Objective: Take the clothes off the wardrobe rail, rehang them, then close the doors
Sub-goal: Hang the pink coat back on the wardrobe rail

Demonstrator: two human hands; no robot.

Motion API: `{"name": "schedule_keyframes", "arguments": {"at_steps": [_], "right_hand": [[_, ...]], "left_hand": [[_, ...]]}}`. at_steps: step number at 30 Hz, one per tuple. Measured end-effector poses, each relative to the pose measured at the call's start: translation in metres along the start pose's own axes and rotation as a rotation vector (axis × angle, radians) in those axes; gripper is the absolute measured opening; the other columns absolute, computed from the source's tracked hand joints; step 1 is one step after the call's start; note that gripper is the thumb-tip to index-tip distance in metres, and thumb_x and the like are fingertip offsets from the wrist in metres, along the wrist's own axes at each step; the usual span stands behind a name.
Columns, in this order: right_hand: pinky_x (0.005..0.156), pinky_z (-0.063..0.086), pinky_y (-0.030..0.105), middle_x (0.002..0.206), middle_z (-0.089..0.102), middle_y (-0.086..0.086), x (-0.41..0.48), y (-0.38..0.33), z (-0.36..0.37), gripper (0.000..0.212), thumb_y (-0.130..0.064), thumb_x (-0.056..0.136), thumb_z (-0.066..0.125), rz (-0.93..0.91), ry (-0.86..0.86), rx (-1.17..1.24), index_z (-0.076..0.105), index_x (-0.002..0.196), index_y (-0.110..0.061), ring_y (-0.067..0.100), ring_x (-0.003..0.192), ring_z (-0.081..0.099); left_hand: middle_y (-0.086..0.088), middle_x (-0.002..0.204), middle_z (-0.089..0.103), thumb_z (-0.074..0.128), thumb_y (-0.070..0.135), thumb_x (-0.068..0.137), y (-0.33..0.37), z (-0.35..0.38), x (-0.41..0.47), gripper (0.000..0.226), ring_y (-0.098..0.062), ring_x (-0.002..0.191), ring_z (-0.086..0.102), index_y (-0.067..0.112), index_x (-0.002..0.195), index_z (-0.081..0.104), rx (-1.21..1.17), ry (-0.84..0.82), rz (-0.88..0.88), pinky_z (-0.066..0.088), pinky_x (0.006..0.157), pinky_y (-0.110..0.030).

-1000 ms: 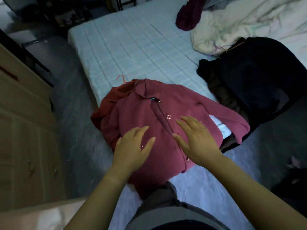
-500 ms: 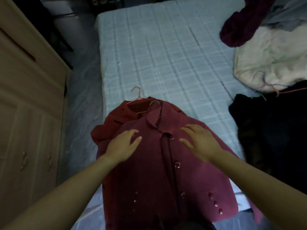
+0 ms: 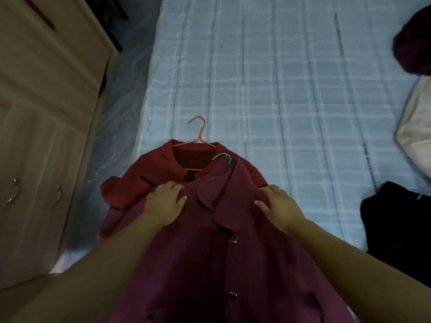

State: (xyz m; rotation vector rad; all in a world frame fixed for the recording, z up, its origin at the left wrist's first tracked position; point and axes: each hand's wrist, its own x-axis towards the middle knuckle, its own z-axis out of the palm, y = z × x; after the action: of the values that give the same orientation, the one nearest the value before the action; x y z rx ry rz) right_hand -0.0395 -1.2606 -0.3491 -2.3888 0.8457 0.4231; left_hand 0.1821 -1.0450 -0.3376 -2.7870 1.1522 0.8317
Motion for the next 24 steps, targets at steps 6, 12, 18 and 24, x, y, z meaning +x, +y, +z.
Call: {"name": "schedule_keyframes", "arguments": {"at_steps": [6,12,18,24], "right_hand": [[0.097,0.040,0.034,0.129,0.055,0.012,0.030,0.016,0.038,0.049,-0.044,0.095,0.043,0.251,-0.061,0.275,0.047,0.133,-0.015,0.029,0.116,0.052],[0.092,0.044,0.031,0.123,0.060,0.002,0.020,0.018,0.043,0.043,-0.045,0.093,0.046,0.148,0.000,0.314,0.046,0.133,-0.030,0.021,0.111,0.056],[0.080,0.041,0.018,0.109,0.063,-0.005,-0.024,0.003,0.021,0.039,-0.038,0.091,0.056,-0.047,0.238,0.357,0.053,0.129,-0.034,0.011,0.099,0.059],[0.076,0.045,0.012,0.096,0.066,-0.009,-0.080,-0.030,-0.003,0.041,-0.050,0.085,0.049,-0.220,0.325,0.444,0.062,0.119,-0.031,0.004,0.085,0.061]], "left_hand": [[-0.004,0.148,0.035,0.035,0.044,0.097,-0.009,0.036,0.029,0.053,-0.023,0.135,0.031,0.025,0.146,0.029,0.032,-0.141,-0.130,0.031,0.109,-0.044],[-0.003,0.128,0.056,0.030,0.050,0.096,-0.007,0.038,0.034,0.046,-0.025,0.120,0.049,0.023,0.129,0.048,0.010,-0.170,-0.137,0.037,0.095,-0.041],[0.010,0.095,0.067,0.023,0.071,0.078,-0.001,0.001,-0.019,0.059,-0.013,0.094,0.062,0.031,0.098,0.062,-0.254,0.121,-0.066,0.044,0.085,-0.038],[0.016,0.085,0.066,0.036,0.065,0.080,0.009,-0.032,-0.109,0.047,-0.005,0.083,0.061,0.030,0.090,0.065,-0.338,0.347,-0.042,0.047,0.079,-0.037]]}}
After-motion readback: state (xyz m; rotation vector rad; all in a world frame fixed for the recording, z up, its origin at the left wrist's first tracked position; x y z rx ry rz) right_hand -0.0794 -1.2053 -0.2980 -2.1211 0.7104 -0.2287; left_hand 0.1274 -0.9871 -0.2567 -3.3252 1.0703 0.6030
